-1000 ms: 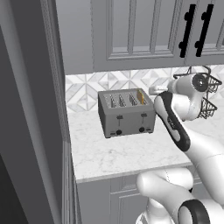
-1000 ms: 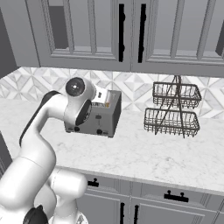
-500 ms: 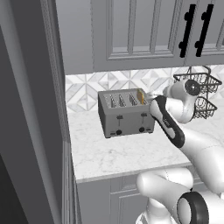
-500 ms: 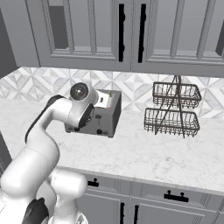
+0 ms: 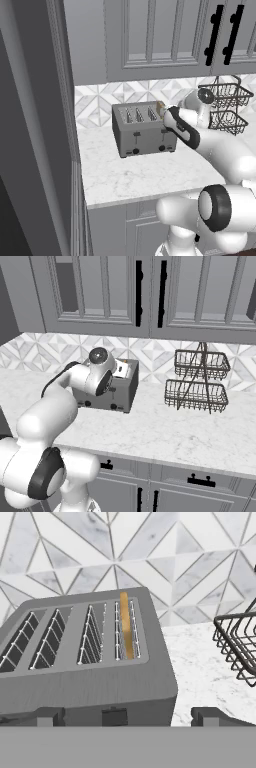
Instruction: Start the toaster. Once the lever pops up, take the bread to the plate on the dining counter.
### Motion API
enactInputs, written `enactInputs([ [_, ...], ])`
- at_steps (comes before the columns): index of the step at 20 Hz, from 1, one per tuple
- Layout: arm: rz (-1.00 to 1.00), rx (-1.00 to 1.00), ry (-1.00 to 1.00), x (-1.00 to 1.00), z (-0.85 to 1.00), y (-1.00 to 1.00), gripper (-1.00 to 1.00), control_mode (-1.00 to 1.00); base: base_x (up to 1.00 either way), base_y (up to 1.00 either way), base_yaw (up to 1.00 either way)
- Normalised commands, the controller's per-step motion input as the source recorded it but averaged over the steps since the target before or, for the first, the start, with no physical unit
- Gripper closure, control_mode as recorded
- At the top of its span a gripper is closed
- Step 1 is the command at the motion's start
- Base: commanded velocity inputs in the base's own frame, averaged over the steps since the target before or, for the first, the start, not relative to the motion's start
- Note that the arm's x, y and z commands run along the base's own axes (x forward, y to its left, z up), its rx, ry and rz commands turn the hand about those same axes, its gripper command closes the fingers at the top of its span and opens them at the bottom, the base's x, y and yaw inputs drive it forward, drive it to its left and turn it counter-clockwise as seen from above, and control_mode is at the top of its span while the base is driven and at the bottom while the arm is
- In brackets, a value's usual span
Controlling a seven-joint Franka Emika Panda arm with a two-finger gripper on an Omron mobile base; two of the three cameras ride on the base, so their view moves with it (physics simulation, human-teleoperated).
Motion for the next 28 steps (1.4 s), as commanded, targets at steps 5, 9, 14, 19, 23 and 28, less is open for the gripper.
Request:
enactInputs([
  [5, 0.0, 0.0, 0.02, 0.49, -0.32, 0.0, -1.0, -1.0, 0.0, 0.0, 0.0],
  [9, 0.0, 0.0, 0.0, 0.53, -0.32, 0.0, -1.0, -1.0, 0.0, 0.0, 0.0],
  [14, 0.0, 0.0, 0.0, 0.56, -0.3, 0.0, -1.0, -1.0, 0.0, 0.0, 0.0],
  [19, 0.0, 0.0, 0.0, 0.59, -0.26, 0.0, -1.0, -1.0, 0.0, 0.0, 0.0],
  [23, 0.0, 0.0, 0.0, 0.44, -0.24, 0.0, -1.0, -1.0, 0.0, 0.0, 0.0],
  [28, 0.0, 0.0, 0.0, 0.31, -0.21, 0.0, -1.0, -1.0, 0.0, 0.0, 0.0],
])
